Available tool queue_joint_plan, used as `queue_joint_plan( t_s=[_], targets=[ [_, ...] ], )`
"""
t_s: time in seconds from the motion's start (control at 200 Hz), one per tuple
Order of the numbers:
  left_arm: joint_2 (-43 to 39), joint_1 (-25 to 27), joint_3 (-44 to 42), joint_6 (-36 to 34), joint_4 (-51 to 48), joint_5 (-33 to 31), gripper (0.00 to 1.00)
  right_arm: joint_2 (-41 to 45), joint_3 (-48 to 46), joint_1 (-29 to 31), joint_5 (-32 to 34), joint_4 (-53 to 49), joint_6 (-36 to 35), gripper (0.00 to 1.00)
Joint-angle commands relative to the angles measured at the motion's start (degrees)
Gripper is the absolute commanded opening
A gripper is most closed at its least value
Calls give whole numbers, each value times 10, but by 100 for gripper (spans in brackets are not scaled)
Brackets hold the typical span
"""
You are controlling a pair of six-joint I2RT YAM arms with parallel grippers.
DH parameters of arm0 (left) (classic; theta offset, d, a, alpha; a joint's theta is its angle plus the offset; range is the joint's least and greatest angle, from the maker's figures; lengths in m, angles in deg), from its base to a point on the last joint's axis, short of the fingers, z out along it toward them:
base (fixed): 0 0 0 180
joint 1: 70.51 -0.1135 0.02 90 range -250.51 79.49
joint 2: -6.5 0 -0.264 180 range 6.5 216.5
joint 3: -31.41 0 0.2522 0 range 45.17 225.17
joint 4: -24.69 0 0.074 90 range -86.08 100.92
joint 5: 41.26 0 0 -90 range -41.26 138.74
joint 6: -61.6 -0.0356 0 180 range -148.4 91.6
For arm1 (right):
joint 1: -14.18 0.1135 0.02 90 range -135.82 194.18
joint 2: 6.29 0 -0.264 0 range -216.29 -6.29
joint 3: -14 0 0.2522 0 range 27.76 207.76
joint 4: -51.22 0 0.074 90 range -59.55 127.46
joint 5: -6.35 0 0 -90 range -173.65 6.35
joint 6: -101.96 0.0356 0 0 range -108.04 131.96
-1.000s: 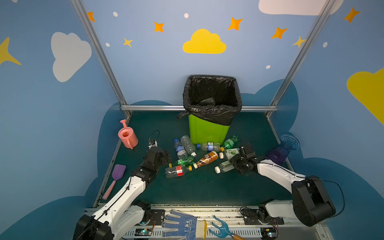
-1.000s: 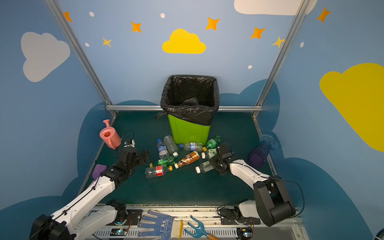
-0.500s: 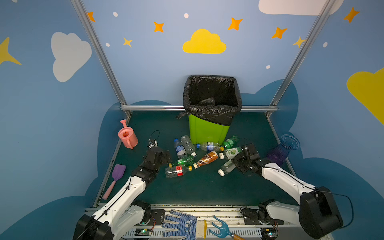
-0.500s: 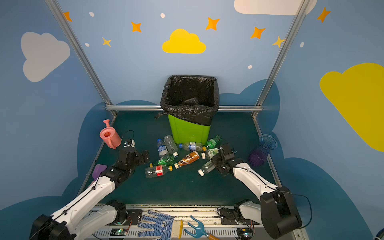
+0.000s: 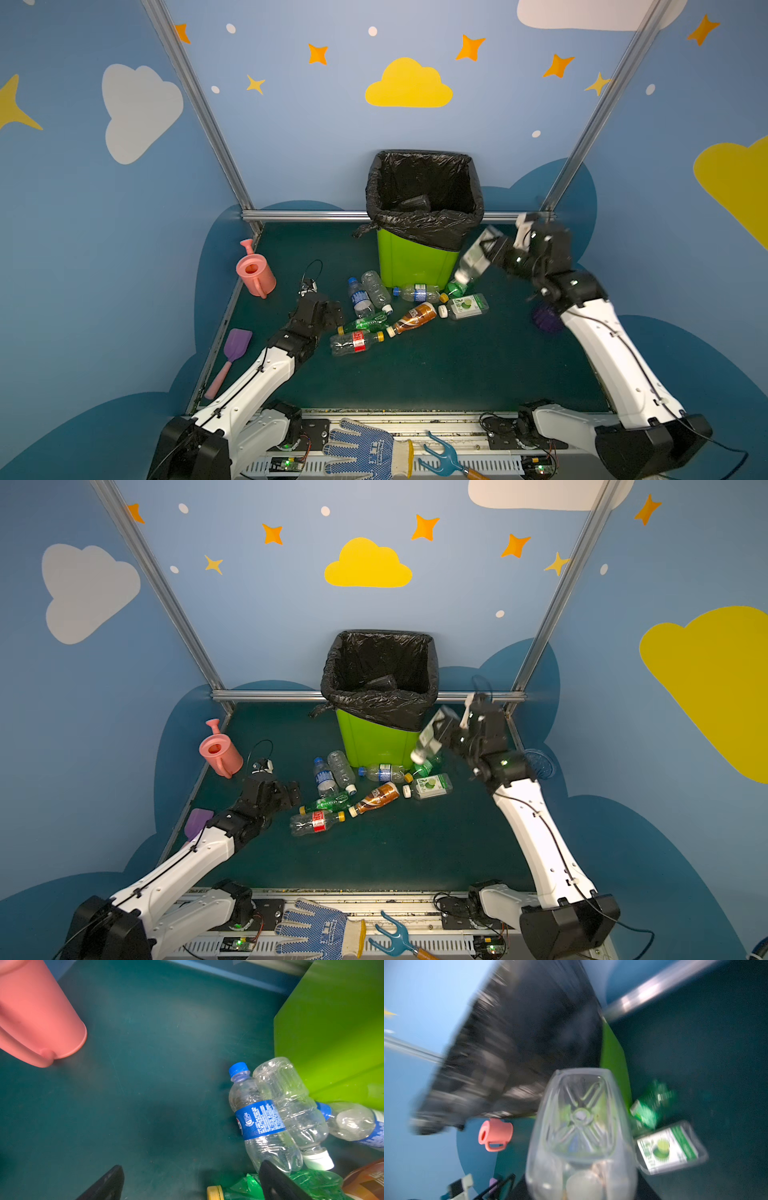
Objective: Throw the plastic bottles in the bin
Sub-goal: 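Lift the square clear bottle with the right gripper and drop it into the bin, then withdraw the right arm while the left gripper reaches to the Nescafe bottle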
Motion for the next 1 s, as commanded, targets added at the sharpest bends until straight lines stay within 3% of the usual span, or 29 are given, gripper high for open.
queue_joint_plan(
  t_s=[0.0,0.065,0.175,0.355,0.431,0.526,0.601,0.656,0.716,0.776,0.876,0.996],
  targets=[
    [11,5,25,-5,14,10,100,-18,171,-32,-4,-86,-166,44],
    [12,10,27,-8,18,12,100,-12,209,-61,18,-29,-155,44],
    [15,19,30,-16,24,13,100,-8,201,-100,-13,97,-71,43],
    [32,40,42,-26,16,1,100,-96,202,-81,-82,202,42,39],
    [36,51,44,-28,14,-8,100,-179,263,-44,-115,167,34,40],
    [40,59,48,-34,7,-16,100,-313,434,5,-179,7,-41,50],
    [40,66,55,-43,-6,-23,100,-394,599,31,-130,-142,-115,74],
    [37,74,59,-55,-20,-29,100,-402,642,29,-111,-162,-122,81],
    [32,86,62,-68,-33,-43,100,-364,617,28,-91,-121,-119,88],
    [26,97,62,-82,-42,-48,100,-301,530,31,-68,-42,-113,93],
    [27,108,66,-105,-54,-38,100,-193,371,31,-51,93,-93,94],
    [50,120,91,-144,-86,-11,100,-137,292,25,-35,114,-90,94]
  ],
)
